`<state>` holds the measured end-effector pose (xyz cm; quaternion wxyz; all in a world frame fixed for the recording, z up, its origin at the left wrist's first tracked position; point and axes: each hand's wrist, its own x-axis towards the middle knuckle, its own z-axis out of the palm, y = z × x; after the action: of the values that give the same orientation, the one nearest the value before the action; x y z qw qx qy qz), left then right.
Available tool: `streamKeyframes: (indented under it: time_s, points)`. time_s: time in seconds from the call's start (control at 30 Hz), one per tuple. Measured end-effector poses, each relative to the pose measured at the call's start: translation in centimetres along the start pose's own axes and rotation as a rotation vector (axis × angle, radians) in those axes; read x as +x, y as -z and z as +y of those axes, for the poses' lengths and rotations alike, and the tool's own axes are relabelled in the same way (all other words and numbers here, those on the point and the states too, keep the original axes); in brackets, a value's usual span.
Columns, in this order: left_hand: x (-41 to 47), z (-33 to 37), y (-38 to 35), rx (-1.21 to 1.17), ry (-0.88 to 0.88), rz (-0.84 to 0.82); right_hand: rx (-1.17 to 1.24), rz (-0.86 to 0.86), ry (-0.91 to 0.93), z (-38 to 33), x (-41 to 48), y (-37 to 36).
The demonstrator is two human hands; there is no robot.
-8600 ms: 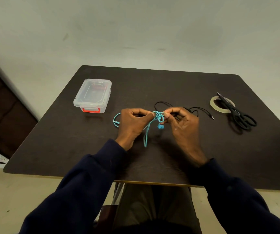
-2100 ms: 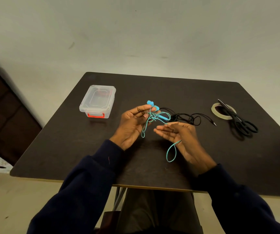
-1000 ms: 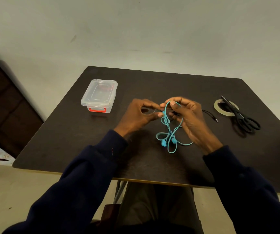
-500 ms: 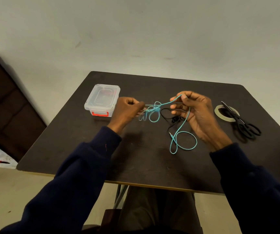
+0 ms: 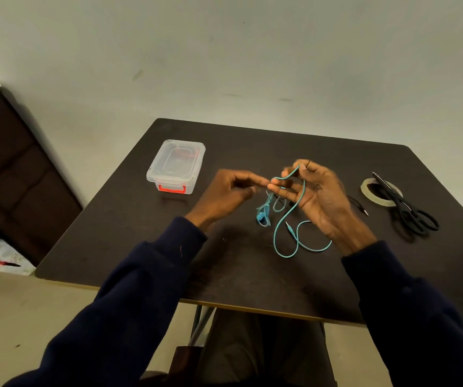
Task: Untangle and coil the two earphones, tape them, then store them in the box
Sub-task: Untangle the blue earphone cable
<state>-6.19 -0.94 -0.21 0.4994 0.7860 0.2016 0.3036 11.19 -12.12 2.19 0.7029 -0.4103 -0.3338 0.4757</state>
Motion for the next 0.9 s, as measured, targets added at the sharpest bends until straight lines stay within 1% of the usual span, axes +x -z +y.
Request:
streamKeyframes:
  time_s: [0.1, 0.2, 0.37, 0.47, 0.53, 0.6, 0.7, 0.8, 0.83, 0.9]
  points:
    - [0.4, -0.3, -0.9, -0.064, 0.006, -0.055, 0.005, -0.03, -0.023, 0.0, 0.2, 0.3]
    - [0.9, -0.9, -1.9, -0.052, -0.036, -0.018, 0.068, -0.051, -0.05, -0.1, 0.1, 0.6]
    - [1.5, -1.7, -3.7, -0.039, 0.019, 0.061, 0.126, -0.102, -0.105, 0.1, 0.0, 0.6]
    - [1.4, -2.0, -4.2, 0.003, -0.022, 0.053, 0.145, -0.124, -0.125, 0.0, -0.2, 0.6]
    - [1.4, -2.1, -4.2, -0.029, 0.01, 0.074, 0.151, -0.136, -0.139, -0.1, -0.4, 0.7]
    - [1.3, -2.2, -3.8, -0.071, 0.101, 0.157, 0.133, -0.108, -0.144, -0.2, -0.6, 0.9]
    - [1.2, -2.8, -2.6, -0.065, 0.203, 0.257, -0.022, 0.035, -0.093, -0.1, -1.0, 1.6]
    - [0.8, -3.3, -1.6, -0.003, 0.266, 0.288, -0.27, 0.082, 0.017, 0.4, -1.8, 3.0]
    - [0.6, -3.4, -1.4, 0.011, 0.275, 0.3, -0.39, 0.102, 0.056, 0.7, -2.1, 3.5]
    - [0.4, -3.1, -1.2, -0.02, 0.295, 0.311, -0.727, 0.145, 0.117, 1.0, -2.7, 4.4]
